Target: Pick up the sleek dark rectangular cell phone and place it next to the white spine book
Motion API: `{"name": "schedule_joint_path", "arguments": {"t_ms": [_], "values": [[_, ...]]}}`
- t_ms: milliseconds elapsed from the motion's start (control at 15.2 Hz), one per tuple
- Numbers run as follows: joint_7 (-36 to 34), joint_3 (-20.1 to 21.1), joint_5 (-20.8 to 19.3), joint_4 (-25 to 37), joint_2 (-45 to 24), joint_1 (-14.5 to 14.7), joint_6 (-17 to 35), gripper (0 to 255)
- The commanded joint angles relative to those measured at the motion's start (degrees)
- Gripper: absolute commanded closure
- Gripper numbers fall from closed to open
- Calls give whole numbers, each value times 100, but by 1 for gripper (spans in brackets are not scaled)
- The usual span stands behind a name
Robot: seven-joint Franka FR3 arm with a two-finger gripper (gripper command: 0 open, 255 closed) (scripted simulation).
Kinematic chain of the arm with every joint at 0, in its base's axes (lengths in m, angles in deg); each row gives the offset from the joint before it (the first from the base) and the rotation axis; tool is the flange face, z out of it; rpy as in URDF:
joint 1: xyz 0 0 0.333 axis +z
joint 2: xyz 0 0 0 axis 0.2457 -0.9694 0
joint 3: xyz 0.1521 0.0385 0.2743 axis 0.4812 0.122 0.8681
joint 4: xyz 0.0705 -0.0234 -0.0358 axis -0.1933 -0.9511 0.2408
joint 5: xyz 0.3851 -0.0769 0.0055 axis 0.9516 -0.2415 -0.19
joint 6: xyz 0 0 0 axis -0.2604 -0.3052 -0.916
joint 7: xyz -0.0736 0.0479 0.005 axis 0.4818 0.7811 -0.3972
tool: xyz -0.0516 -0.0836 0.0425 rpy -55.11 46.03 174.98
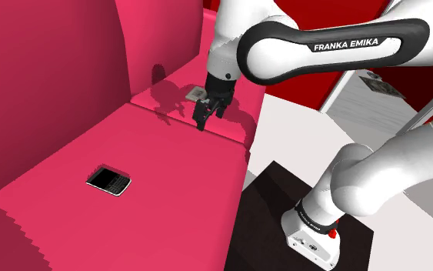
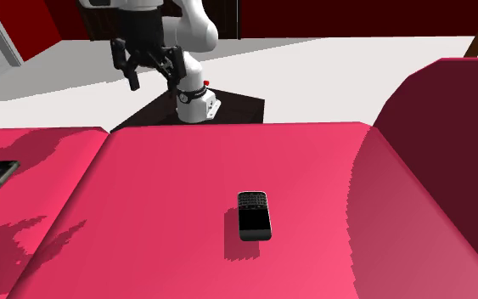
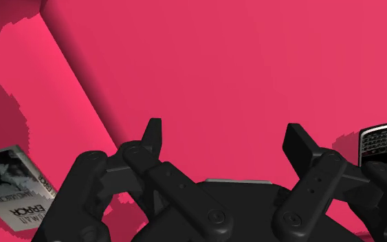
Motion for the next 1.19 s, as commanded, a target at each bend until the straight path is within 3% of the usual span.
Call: {"name": "schedule_joint_path", "arguments": {"t_ms": [0,462,1122], "values": [[-228,205,-5,185,-392,52,199,0],[-982,772,-283,909,-1694,219,695,0],[-2140,1164,-1230,2493,-3794,793,941,0]]}}
